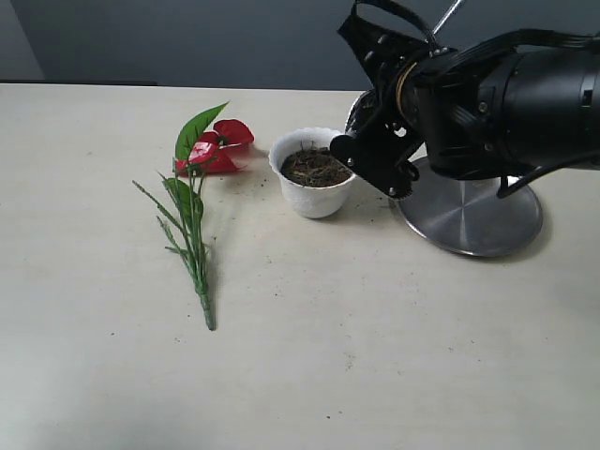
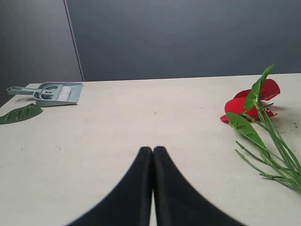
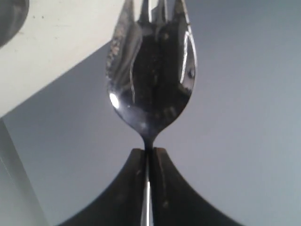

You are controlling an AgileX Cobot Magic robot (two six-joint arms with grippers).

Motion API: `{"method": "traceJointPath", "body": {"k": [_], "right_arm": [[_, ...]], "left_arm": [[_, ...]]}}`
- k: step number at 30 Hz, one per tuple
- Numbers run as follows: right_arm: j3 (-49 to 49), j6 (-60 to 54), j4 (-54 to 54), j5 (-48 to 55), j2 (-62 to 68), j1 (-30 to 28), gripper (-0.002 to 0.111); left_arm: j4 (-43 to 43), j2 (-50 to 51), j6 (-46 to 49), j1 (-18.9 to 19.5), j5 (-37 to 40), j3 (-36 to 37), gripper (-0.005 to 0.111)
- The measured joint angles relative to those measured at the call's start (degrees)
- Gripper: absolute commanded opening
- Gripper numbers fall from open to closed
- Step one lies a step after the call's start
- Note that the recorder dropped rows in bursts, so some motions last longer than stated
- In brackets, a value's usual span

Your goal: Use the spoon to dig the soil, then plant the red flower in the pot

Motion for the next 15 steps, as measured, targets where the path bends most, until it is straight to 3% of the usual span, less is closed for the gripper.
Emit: {"method": "traceJointPath", "body": {"k": [15], "right_arm": [[0.00, -5.55, -12.31, -1.03, 1.30, 0.00, -0.001]], "left_arm": [[0.00, 0.00, 0.00, 0.00, 0.00, 0.00, 0.000]]}}
